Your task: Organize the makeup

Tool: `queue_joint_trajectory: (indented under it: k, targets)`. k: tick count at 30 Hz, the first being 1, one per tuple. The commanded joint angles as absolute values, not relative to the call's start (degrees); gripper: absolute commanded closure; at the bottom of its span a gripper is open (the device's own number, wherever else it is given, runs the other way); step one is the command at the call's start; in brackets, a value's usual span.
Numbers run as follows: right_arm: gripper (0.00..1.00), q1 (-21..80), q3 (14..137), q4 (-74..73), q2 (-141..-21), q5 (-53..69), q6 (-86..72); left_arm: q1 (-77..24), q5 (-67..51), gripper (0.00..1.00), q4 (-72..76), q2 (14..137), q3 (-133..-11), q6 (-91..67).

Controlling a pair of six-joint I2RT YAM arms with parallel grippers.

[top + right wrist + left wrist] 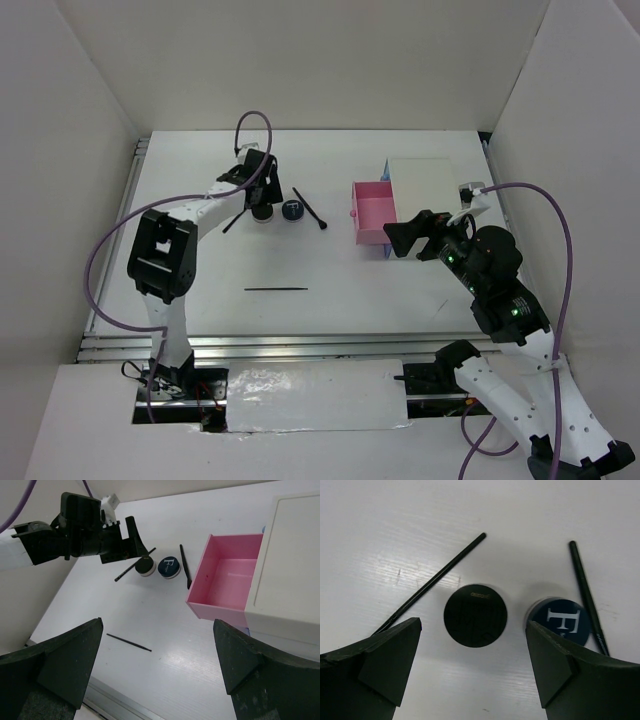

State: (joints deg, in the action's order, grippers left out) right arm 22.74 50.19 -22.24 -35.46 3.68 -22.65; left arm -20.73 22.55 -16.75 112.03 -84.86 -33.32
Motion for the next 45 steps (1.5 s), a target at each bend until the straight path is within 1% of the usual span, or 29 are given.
queue_joint_trajectory:
  k: [1,7,20,22,28,29,31,32,34,38,41,45]
  targets:
    - [0.01,23.1,50.2,-19.2,-35.6,4.2,-21.9,-19.4,24.9,0.01,-18.9,113.1,-86.3,-33.3]
    - [0.01,23.0,50.1,-19.1,-35.8,4.2,-22.0,-18.9,22.9,0.01,-19.2,115.4,-88.7,-32.7]
    - [0.01,23.0,50.3,-18.9,-36.4,4.3,-22.0,-19.0,20.8,0.01,-18.5,118.6,-89.4,-32.7]
    - [0.01,23.1,50.3,-18.9,-36.3,4.4,-22.0,-19.1,20.7,0.02,-18.5,119.0,-89.8,-32.6]
    - [0.01,23.0,50.1,-18.9,-36.1,4.2,-22.0,-19.8,21.0,0.10,-18.9,120.0,-90.6,-32.6]
    - [0.01,23.0,50.2,-18.9,-36.0,4.2,-22.0,-19.8,21.1,0.13,-19.2,120.1,-90.8,-32.6]
    - [0.01,23.1,50.2,-18.9,-36.0,4.1,-22.0,-20.1,21.4,0.16,-19.4,120.4,-91.1,-32.6]
    - [0.01,23.0,50.1,-18.9,-35.9,4.1,-22.0,-20.1,21.3,0.21,-19.3,120.5,-91.1,-32.5]
    - [0.01,23.0,50.1,-19.0,-35.9,4.1,-22.0,-20.3,21.1,0.23,-19.5,120.8,-91.1,-32.6]
    - [0.01,23.0,50.1,-19.0,-35.9,4.0,-22.0,-20.3,20.7,0.23,-19.5,121.3,-91.3,-32.8]
    - [0.01,22.9,49.9,-19.0,-35.9,4.0,-22.0,-20.4,20.8,0.19,-19.6,121.5,-91.1,-33.0]
    - [0.01,23.0,49.9,-19.0,-35.9,4.0,-22.0,-20.4,20.9,0.19,-19.6,121.7,-90.8,-32.9]
